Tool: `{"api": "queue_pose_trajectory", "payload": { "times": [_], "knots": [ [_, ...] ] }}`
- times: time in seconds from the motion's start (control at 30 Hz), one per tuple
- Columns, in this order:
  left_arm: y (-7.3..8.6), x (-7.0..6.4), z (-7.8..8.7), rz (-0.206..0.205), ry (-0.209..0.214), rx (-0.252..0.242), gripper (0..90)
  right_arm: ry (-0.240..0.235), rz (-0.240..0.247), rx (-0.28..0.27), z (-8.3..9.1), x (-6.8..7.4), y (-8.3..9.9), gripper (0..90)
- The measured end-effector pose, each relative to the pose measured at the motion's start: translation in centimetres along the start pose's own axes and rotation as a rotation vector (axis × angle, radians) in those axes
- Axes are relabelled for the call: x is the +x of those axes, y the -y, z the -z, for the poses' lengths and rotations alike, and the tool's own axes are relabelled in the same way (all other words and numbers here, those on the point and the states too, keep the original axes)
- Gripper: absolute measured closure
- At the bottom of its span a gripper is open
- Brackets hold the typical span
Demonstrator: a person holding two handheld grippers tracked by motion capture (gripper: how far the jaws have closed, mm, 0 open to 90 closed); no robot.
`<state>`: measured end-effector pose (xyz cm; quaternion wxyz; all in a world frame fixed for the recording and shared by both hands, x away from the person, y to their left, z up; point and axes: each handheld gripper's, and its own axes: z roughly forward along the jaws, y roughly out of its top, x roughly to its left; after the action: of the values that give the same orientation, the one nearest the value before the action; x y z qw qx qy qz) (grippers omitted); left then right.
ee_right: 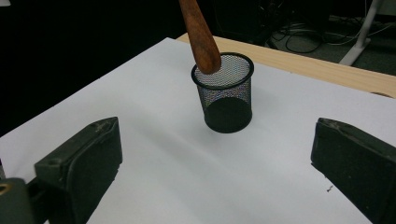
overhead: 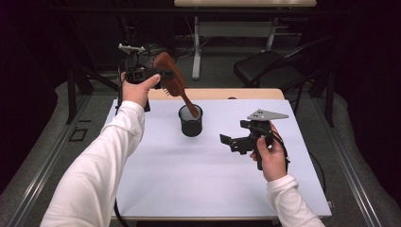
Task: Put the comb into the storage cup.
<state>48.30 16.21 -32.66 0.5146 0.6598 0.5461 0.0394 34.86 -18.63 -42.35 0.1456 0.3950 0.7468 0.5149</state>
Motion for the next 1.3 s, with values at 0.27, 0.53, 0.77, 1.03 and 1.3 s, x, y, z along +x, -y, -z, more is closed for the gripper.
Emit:
{"api": "queue_pose_trajectory", "payload": {
  "times": [0.27,0.53,0.77,1.03,1.3],
  "knots": [
    [-0.3,0.8,-0.1,0.018,-0.019,-0.028,49.6,0.005,0.004,0.002,0.2,0.0,-0.1,2.5],
    [-0.3,1.0,-0.9,0.035,-0.037,-0.048,49.5,0.004,0.002,0.003,0.3,-0.2,-0.1,2.8],
    [-0.2,1.2,-1.6,0.029,-0.056,-0.053,49.6,0.003,-0.008,-0.013,0.6,-0.6,-0.1,2.9],
    [0.2,1.4,-2.4,0.043,-0.072,-0.067,49.5,0.018,-0.022,-0.027,1.5,-1.2,0.0,3.0],
    [0.9,1.8,-3.3,0.041,-0.096,-0.06,49.5,0.024,-0.029,-0.034,2.1,-1.5,0.1,3.1]
  ]
}}
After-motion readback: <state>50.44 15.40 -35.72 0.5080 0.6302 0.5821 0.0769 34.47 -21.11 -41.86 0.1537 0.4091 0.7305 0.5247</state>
